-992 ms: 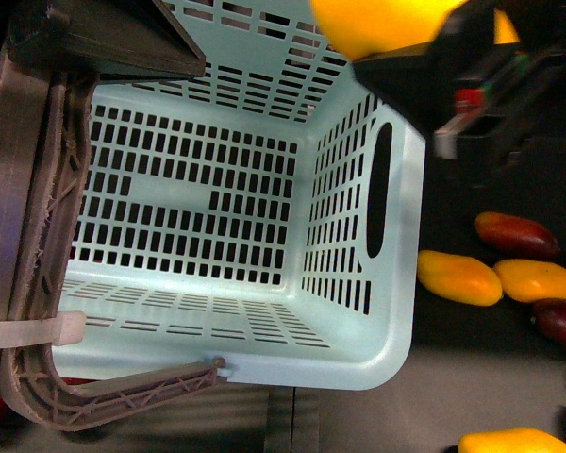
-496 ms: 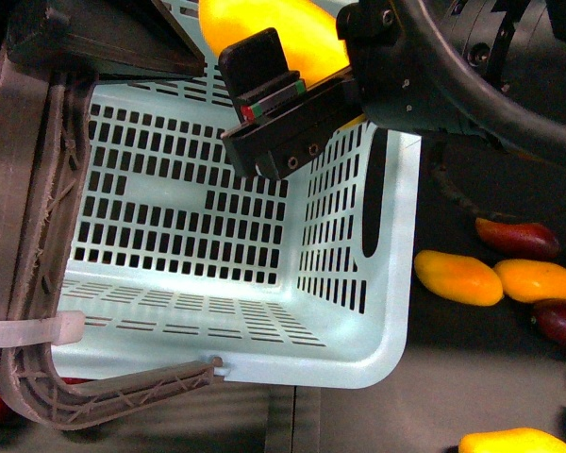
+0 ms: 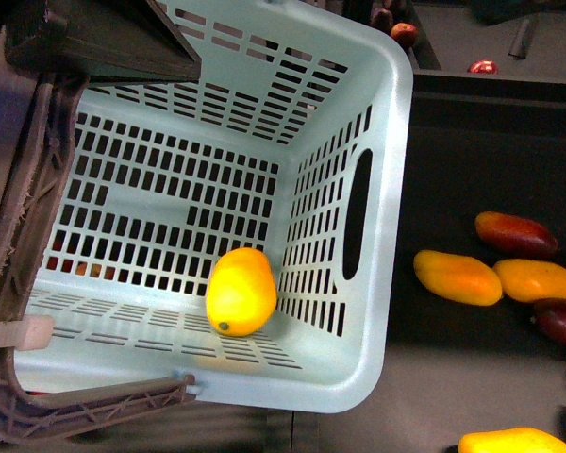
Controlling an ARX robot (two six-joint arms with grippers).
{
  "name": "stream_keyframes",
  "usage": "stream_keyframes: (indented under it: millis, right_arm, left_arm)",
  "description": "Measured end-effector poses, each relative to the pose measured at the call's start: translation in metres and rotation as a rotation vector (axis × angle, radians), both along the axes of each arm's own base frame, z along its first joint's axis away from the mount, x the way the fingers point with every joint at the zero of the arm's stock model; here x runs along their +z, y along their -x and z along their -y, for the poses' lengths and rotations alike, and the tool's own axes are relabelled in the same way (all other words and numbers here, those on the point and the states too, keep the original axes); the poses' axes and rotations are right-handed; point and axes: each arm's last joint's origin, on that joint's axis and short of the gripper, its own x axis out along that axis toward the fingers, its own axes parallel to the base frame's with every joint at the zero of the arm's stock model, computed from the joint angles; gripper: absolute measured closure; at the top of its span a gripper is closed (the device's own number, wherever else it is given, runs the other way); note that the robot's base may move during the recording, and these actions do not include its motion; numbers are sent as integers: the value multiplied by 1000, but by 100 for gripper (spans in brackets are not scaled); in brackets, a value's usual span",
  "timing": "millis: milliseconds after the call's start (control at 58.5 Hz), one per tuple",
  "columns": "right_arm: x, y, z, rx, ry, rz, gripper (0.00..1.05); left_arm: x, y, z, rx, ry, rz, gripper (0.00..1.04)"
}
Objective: Pick mango and avocado into basket
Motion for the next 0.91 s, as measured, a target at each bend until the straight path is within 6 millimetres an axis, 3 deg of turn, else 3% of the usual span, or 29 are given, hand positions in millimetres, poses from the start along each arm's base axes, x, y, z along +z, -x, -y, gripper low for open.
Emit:
stream_keyframes:
  millis: [222,496,701,906]
  right_arm:
    - [-1,63,40,-162,-81,19,8]
    - [-32,133,81,-373,-231,-29,8]
    - [-32,142,84,-372,-267,26,8]
    - [-37,142,90,-390,-133,-29,40]
  left_arm:
    - [0,0,0,-7,1,1,99]
    - [0,0,0,-7,1,0,99]
    - [0,0,0,-3,-2,2,99]
    - [0,0,0,-8,1,1,99]
